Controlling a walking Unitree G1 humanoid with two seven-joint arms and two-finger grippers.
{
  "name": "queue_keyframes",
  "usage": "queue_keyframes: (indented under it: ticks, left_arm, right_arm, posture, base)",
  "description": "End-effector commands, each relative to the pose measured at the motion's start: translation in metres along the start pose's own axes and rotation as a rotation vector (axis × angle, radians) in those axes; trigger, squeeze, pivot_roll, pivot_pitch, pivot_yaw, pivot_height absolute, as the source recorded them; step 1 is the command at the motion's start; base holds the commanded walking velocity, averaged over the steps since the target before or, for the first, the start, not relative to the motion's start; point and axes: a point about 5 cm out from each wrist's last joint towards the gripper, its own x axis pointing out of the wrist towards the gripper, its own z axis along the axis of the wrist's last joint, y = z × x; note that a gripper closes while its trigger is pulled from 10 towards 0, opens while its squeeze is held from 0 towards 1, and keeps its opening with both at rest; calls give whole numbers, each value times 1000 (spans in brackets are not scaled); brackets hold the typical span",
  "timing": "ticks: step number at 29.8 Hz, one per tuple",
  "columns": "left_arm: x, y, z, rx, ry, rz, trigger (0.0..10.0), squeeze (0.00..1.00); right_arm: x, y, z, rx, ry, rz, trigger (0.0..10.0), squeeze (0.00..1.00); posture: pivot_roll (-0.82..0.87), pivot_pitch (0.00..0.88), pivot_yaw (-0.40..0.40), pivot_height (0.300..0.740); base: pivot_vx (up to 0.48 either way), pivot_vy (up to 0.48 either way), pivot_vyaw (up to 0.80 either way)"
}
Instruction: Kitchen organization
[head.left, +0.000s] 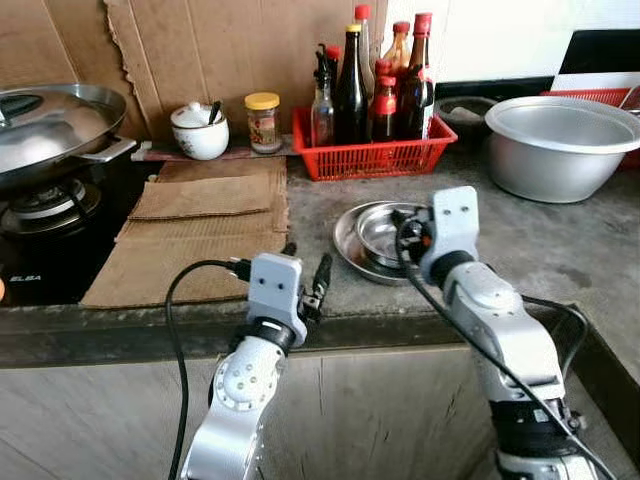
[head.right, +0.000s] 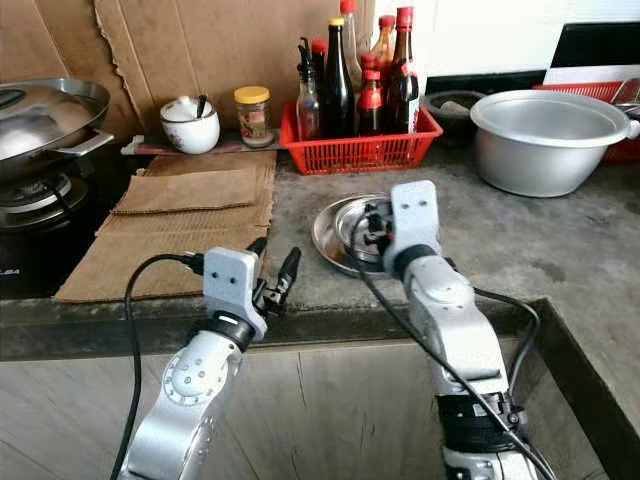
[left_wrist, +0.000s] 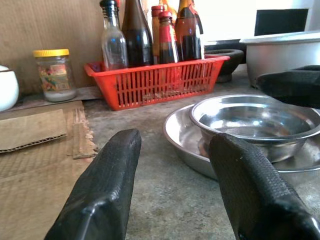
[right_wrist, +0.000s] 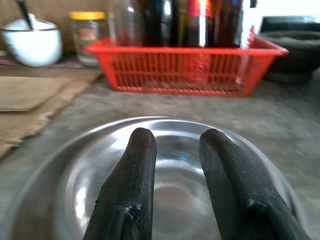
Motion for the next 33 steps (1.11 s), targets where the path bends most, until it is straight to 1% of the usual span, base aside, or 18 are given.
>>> queue_keyframes:
  ticks: [1, 2, 5, 6, 12, 13, 14, 15, 17, 19, 25, 26, 27, 30, 33]
  left_arm:
    - [-3, 0, -4, 2, 25, -7, 10000, 0]
    - [-3, -1, -4, 0, 28, -12, 10000, 0]
    - [-4, -2, -5, 2, 31, -19, 10000, 0]
    - [-4, -3, -6, 0, 37, -27, 10000, 0]
    - [-5, -6, -7, -19, 45, -42, 10000, 0]
    - [-6, -7, -8, -33, 55, -53, 10000, 0]
    - [-6, -7, -8, -33, 55, -53, 10000, 0]
    - [-6, -8, -9, -41, 60, -58, 10000, 0]
    - [-6, -8, -9, -39, 60, -58, 10000, 0]
    - [-6, -8, -9, -34, 59, -57, 10000, 0]
    - [-6, -7, -9, -31, 60, -58, 10000, 0]
    - [-6, -7, -9, -26, 61, -58, 10000, 0]
    - [-6, -7, -9, -26, 61, -58, 10000, 0]
    - [-5, -8, -9, -23, 63, -60, 10000, 0]
    - [-4, -7, -8, -23, 58, -58, 10000, 0]
  right_arm:
    - [5, -1, 9, -8, 2, 6, 10000, 290]
    - [6, -3, 10, -7, 1, 1, 10000, 1000]
    - [6, -4, 12, -3, 2, 11, 10000, 1000]
    - [6, -9, 14, -9, -6, -19, 10000, 1000]
    - [8, -16, 14, -20, 20, -55, 10000, 1000]
    - [10, -24, 16, -38, 49, -100, 10000, 0]
    - [10, -24, 16, -38, 49, -100, 10000, 0]
    - [13, -30, 19, -50, 73, -137, 10000, 0]
    - [14, -33, 21, -59, 79, -148, 10000, 0]
    - [14, -36, 21, -36, 116, -133, 10000, 0]
    - [15, -38, 22, -31, 131, -130, 10000, 0]
    - [15, -40, 21, -25, 160, -120, 10000, 0]
    - [15, -40, 21, -25, 160, -120, 10000, 0]
    - [16, -39, 18, 14, 255, -73, 10000, 0]
    - [17, -39, 16, 11, 279, -71, 10000, 0]
  posture:
    - [26, 20, -15, 740]
    - [27, 21, -17, 740]
    - [25, 24, -14, 740]
    - [25, 24, -14, 740]
    - [25, 32, -14, 740]
    - [24, 33, -15, 740]
    - [24, 33, -15, 740]
    - [25, 37, -16, 740]
    - [25, 37, -16, 740]
    - [23, 37, -15, 740]
    - [24, 37, -16, 740]
    - [24, 37, -16, 740]
    - [24, 37, -16, 740]
    - [22, 36, -16, 740]
    - [23, 36, -16, 740]
  base:
    - [0, 0, 0]
    - [0, 0, 0]
    - [0, 0, 0]
    - [0, 0, 0]
    - [0, 0, 0]
    - [0, 0, 0]
    - [0, 0, 0]
    - [0, 0, 0]
    - [0, 0, 0]
    - [0, 0, 0]
    - [0, 0, 0]
    - [0, 0, 0]
    - [0, 0, 0]
    - [0, 0, 0]
    - [0, 0, 0]
